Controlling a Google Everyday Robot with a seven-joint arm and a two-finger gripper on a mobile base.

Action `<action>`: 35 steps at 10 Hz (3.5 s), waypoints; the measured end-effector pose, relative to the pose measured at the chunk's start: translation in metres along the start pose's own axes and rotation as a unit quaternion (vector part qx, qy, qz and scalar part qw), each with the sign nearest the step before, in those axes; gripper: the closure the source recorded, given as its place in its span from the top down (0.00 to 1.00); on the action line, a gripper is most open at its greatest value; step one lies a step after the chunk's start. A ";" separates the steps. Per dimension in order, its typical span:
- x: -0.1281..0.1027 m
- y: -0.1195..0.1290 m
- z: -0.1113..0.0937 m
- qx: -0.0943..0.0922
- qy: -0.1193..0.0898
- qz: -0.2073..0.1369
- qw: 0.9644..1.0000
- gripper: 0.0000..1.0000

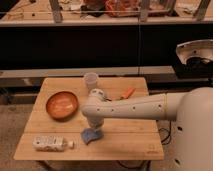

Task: Wipe the white sponge on the table

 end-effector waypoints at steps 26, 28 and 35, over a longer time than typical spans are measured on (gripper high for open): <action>0.155 0.058 -0.020 0.018 -0.013 0.156 0.988 0.03; 0.166 0.040 -0.017 0.018 -0.017 0.170 0.985 0.03; 0.130 -0.015 -0.010 0.017 -0.011 0.151 0.988 0.03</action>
